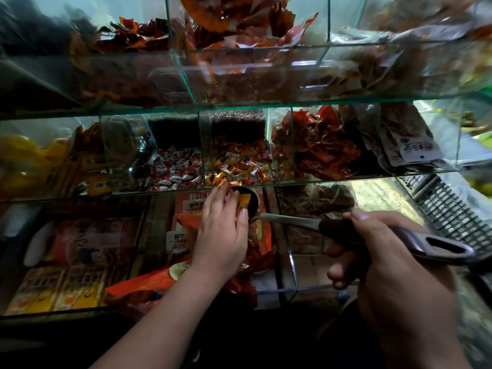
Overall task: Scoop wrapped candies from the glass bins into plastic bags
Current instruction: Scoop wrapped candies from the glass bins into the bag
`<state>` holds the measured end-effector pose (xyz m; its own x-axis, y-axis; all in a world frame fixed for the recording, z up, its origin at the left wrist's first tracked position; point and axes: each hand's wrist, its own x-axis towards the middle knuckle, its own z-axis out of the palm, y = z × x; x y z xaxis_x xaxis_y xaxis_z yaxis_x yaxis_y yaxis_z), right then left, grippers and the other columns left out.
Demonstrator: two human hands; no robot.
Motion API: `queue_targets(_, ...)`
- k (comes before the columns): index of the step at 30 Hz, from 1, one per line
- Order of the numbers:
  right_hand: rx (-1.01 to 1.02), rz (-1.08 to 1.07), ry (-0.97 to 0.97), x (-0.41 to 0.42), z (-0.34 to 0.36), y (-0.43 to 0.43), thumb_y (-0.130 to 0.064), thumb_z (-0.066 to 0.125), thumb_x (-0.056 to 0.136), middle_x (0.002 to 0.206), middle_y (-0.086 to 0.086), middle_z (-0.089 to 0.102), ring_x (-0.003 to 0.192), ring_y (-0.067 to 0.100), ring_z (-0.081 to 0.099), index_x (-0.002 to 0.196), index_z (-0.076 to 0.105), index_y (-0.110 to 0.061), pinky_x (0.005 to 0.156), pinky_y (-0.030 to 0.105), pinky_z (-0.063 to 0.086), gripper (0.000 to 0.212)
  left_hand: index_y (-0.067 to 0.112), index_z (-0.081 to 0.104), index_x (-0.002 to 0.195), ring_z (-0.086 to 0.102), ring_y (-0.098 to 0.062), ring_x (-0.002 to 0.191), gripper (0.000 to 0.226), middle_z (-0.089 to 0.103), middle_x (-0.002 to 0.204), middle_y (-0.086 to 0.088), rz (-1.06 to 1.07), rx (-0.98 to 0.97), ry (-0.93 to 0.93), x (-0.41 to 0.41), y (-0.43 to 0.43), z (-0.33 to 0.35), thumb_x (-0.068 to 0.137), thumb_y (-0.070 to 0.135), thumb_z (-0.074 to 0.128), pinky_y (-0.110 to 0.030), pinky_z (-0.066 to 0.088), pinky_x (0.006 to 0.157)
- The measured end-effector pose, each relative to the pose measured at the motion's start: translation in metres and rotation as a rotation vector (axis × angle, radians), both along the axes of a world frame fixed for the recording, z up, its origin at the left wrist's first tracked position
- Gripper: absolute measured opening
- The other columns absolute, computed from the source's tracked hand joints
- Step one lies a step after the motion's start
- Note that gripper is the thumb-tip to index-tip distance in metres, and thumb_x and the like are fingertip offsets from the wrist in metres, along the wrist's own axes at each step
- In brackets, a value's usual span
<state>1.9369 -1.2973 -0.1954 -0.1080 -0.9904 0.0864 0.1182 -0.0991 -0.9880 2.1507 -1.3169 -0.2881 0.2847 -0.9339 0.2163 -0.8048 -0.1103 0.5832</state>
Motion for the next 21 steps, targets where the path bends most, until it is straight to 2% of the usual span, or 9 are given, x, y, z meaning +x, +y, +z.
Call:
queue_targets(4, -0.041, -0.011, -0.093, 0.011, 0.012, -0.016, -0.037, 0.066, 0.083, 0.062, 0.022, 0.068, 0.035, 0.025, 0.059, 0.075, 0.069, -0.019, 0.037, 0.027, 0.045, 0.02, 0.019, 0.037, 0.154, 0.009, -0.013, 0.152, 0.057, 0.022, 0.164, 0.003, -0.063, -0.076, -0.022, 0.012, -0.037, 0.022, 0.104, 0.045, 0.026, -0.037, 0.01, 0.123)
queue_targets(8, -0.038, -0.03, -0.087, 0.027, 0.016, -0.042, -0.049, 0.065, 0.082, 0.065, 0.015, 0.073, 0.045, 0.023, 0.069, 0.079, 0.07, -0.03, 0.044, 0.031, 0.054, 0.02, 0.015, 0.043, 0.151, 0.014, -0.02, 0.152, 0.048, 0.026, 0.164, 0.0, -0.132, -0.104, -0.01, 0.026, -0.093, 0.038, 0.107, 0.033, 0.041, -0.034, 0.009, 0.122)
queue_targets(10, -0.049, -0.029, -0.068, 0.038, 0.011, -0.059, -0.046, 0.064, 0.089, 0.066, 0.013, 0.075, 0.051, 0.024, 0.073, 0.08, 0.07, -0.034, 0.048, 0.031, 0.057, 0.016, 0.016, 0.043, 0.151, 0.012, -0.021, 0.153, 0.047, 0.022, 0.166, 0.0, -0.114, -0.037, -0.017, 0.032, -0.121, 0.041, 0.107, 0.032, 0.042, -0.037, 0.009, 0.124)
queue_targets(12, -0.116, -0.008, -0.017, 0.05, 0.003, -0.075, -0.035, 0.065, 0.096, 0.07, 0.011, 0.075, 0.057, 0.024, 0.076, 0.083, 0.07, -0.03, 0.049, 0.028, 0.057, 0.014, 0.02, 0.043, 0.151, 0.01, -0.023, 0.154, 0.048, 0.017, 0.167, -0.001, -0.061, 0.078, -0.001, 0.038, -0.139, 0.04, 0.106, 0.037, 0.04, -0.042, 0.011, 0.125)
queue_targets(14, -0.274, 0.042, 0.19, 0.059, -0.009, -0.089, -0.022, 0.067, 0.098, 0.08, 0.005, 0.074, 0.07, 0.017, 0.076, 0.09, 0.072, -0.024, 0.058, 0.027, 0.059, 0.009, 0.021, 0.044, 0.151, 0.015, -0.027, 0.153, 0.049, 0.018, 0.167, -0.004, -0.035, 0.192, -0.015, 0.042, -0.147, 0.035, 0.104, 0.036, 0.043, -0.046, 0.018, 0.124)
queue_targets(16, -0.415, 0.122, 0.474, 0.064, -0.02, -0.096, -0.02, 0.069, 0.097, 0.092, -0.002, 0.071, 0.085, 0.009, 0.069, 0.101, 0.074, -0.018, 0.074, 0.026, 0.057, 0.006, 0.021, 0.053, 0.143, 0.038, -0.03, 0.142, 0.045, 0.039, 0.157, -0.007, -0.033, 0.251, 0.014, 0.043, -0.145, 0.03, 0.1, 0.032, 0.05, -0.042, 0.037, 0.113)
queue_targets(18, -0.461, 0.144, 0.612, 0.063, -0.026, -0.098, -0.025, 0.07, 0.096, 0.097, -0.003, 0.066, 0.09, 0.005, 0.064, 0.109, 0.074, -0.018, 0.078, 0.024, 0.054, 0.015, 0.024, 0.063, 0.133, 0.061, -0.022, 0.109, 0.037, 0.059, 0.137, -0.003, 0.011, 0.209, 0.145, 0.041, -0.134, 0.026, 0.096, 0.029, 0.056, -0.027, 0.052, 0.08)
queue_targets(19, -0.486, 0.139, 0.628, 0.061, -0.025, -0.096, -0.028, 0.069, 0.097, 0.097, -0.003, 0.066, 0.09, 0.004, 0.063, 0.11, 0.074, -0.018, 0.078, 0.023, 0.053, 0.017, 0.026, 0.065, 0.129, 0.063, -0.015, 0.093, 0.034, 0.063, 0.128, 0.0, 0.056, 0.18, 0.209, 0.04, -0.125, 0.026, 0.096, 0.03, 0.057, -0.022, 0.047, 0.065)
queue_targets(21, -0.56, 0.13, 0.619, 0.054, -0.016, -0.087, -0.031, 0.067, 0.097, 0.098, -0.005, 0.066, 0.091, 0.004, 0.065, 0.109, 0.073, -0.019, 0.077, 0.02, 0.052, 0.018, 0.029, 0.067, 0.123, 0.061, -0.008, 0.084, 0.029, 0.066, 0.117, 0.005, 0.107, 0.104, 0.277, 0.04, -0.104, 0.029, 0.096, 0.035, 0.06, -0.02, 0.041, 0.062)
